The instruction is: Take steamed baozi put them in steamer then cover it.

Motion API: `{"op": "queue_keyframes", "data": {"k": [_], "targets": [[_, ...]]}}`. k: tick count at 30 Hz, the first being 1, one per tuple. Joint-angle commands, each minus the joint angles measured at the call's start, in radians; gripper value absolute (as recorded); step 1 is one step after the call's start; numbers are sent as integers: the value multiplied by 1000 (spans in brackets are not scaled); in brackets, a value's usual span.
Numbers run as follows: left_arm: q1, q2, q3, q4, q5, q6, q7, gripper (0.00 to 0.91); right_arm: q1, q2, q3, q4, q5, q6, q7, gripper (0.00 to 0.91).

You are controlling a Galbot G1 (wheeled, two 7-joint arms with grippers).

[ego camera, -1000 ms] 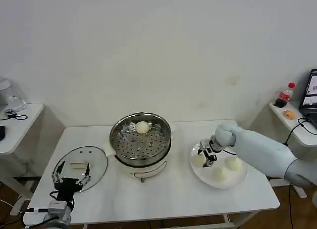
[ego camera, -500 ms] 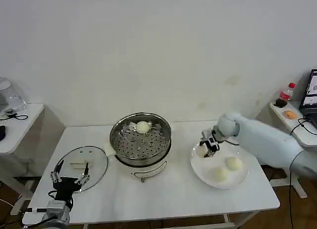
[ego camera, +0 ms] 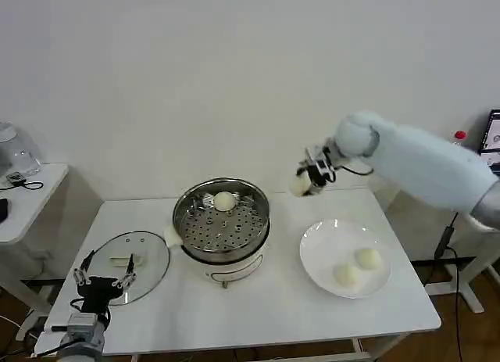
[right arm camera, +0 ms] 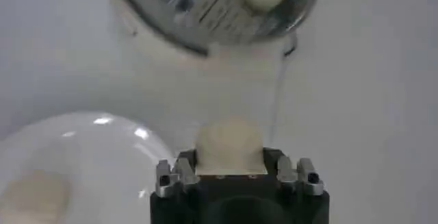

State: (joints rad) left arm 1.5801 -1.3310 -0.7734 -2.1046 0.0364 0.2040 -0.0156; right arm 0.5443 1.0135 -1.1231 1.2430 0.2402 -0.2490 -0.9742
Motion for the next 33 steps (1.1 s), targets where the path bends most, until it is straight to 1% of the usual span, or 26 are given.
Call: {"op": "queue_keyframes", "data": {"k": [1, 3, 4, 5, 7, 8, 11, 16, 21, 33], "targets": [[3, 0, -20, -2, -21, 1, -1, 907, 94, 201, -61, 21, 204, -97, 47, 655], [3, -1, -24, -7, -23, 2, -1, 907, 72, 266, -61, -3, 233, -124, 65, 665], [3, -2, -25, -10, -23, 3, -1, 907, 65, 275, -62, -13, 238, -130, 69, 665], [2, -2, -28, -12, -24, 3, -1, 907, 54, 308, -66, -38, 244, -138, 75, 665], [3, -4, -33, -18, -28, 4, 0, 907, 42, 346, -79, -67, 244, -149, 78, 665], [3, -4, -36, -21, -30, 5, 0, 907, 26, 370, -86, -92, 240, -157, 82, 655], [5, -5, -45, -24, -36, 4, 1, 907, -21, 421, -86, -158, 240, -170, 89, 665], [10, -6, -57, -24, -42, 1, 2, 907, -102, 492, -68, -281, 202, -179, 106, 665], [11, -5, -62, -28, -43, 0, 3, 907, -154, 525, -42, -331, 184, -182, 114, 665], [12, -8, -65, -32, -43, -2, 3, 907, -188, 565, -34, -369, 147, -171, 125, 665]]}}
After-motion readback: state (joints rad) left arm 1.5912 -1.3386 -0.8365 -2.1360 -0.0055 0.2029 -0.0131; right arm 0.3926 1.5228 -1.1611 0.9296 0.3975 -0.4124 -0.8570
